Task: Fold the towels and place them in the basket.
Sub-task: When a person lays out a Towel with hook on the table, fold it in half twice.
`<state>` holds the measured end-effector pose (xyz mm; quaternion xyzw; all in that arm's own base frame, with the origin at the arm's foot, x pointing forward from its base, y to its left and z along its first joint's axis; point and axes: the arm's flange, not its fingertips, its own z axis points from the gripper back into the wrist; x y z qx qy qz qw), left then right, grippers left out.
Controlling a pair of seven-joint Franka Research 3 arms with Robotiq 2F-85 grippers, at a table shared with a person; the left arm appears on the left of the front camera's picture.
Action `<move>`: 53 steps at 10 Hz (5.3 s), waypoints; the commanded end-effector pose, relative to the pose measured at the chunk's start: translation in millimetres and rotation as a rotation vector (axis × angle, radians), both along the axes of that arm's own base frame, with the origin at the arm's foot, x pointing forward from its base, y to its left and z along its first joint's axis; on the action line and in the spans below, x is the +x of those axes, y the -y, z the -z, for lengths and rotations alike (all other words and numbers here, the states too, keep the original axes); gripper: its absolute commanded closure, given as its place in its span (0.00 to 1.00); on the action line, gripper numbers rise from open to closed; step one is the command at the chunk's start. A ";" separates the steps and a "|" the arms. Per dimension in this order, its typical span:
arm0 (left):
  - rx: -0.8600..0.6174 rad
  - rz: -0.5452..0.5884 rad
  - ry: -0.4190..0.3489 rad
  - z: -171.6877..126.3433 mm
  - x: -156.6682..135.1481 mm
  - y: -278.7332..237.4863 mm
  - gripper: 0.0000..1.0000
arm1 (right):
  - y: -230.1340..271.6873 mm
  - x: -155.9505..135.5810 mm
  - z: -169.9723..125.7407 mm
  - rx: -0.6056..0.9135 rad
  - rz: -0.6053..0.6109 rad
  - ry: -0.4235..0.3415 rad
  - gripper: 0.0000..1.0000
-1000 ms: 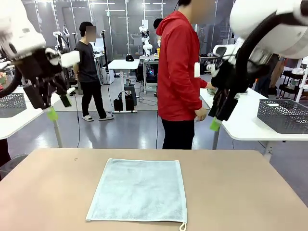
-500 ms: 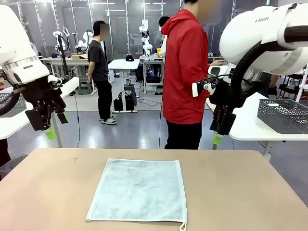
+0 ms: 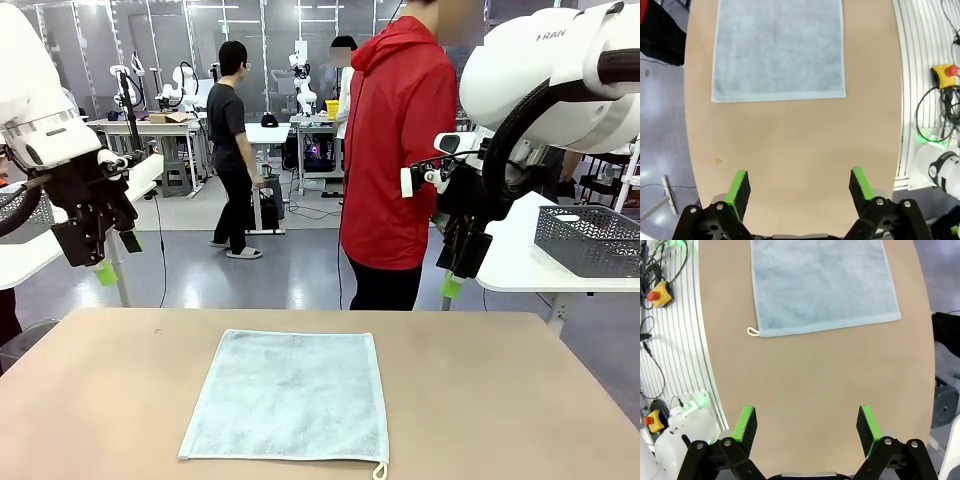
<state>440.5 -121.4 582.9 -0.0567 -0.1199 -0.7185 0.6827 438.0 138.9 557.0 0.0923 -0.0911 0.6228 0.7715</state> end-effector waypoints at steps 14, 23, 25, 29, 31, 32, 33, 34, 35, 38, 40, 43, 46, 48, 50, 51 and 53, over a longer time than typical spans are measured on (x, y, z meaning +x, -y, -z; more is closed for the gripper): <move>0.147 -0.022 0.013 230.4 -90.9 104.3 0.00 | -107.6 -64.9 210.2 -0.236 0.048 0.052 0.00; 0.174 0.065 0.012 248.8 -85.3 110.3 0.00 | -108.6 -60.1 241.3 -0.223 -0.021 0.025 0.00; 0.194 0.082 0.004 259.3 -87.5 116.6 0.00 | -112.8 -59.9 243.1 -0.267 -0.056 0.066 0.00; 0.187 0.062 -0.022 274.8 -83.0 121.7 0.00 | -123.9 -58.6 259.0 -0.271 -0.145 0.070 0.00; 0.186 0.064 -0.018 277.8 -80.2 122.7 0.00 | -127.8 -58.1 266.7 -0.255 -0.138 0.048 0.00; 0.186 0.062 -0.021 278.9 -79.6 122.7 0.00 | -130.2 -59.2 270.3 -0.245 -0.132 0.024 0.00; 0.186 0.062 -0.025 280.3 -79.4 123.7 0.00 | -131.5 -60.4 272.8 -0.241 -0.122 0.001 0.00; 0.188 0.060 -0.026 281.1 -78.9 122.7 0.00 | -132.9 -61.1 274.1 -0.242 -0.120 -0.005 0.00; 0.187 0.063 -0.028 282.3 -76.4 122.0 0.00 | -133.2 -60.1 275.0 -0.242 -0.123 -0.006 0.00; 0.200 0.084 -0.014 283.9 -75.4 122.5 0.20 | -132.9 -61.3 274.4 -0.243 -0.134 0.009 0.00; 0.194 0.059 0.013 282.9 -73.8 122.1 0.18 | -132.4 -62.2 273.1 -0.253 -0.127 0.020 0.20; 0.203 0.045 0.025 285.4 -72.5 119.4 0.18 | -131.7 -64.3 273.2 -0.248 -0.126 0.025 0.20; 0.208 0.036 0.021 286.7 -71.2 118.2 0.33 | -133.1 -65.4 270.7 -0.253 -0.122 0.020 0.20; 0.216 0.031 0.013 288.8 -70.4 116.0 0.33 | -133.3 -65.8 269.4 -0.247 -0.126 0.011 0.20; 0.224 0.030 0.007 289.4 -69.2 116.4 0.33 | -133.6 -66.3 268.5 -0.240 -0.135 0.004 0.20; 0.237 0.031 0.012 289.9 -68.4 116.6 0.43 | -133.7 -65.8 267.7 -0.232 -0.137 -0.004 0.20; 0.235 0.024 0.021 288.0 -66.7 117.1 0.52 | -133.5 -64.3 267.5 -0.238 -0.131 0.003 0.20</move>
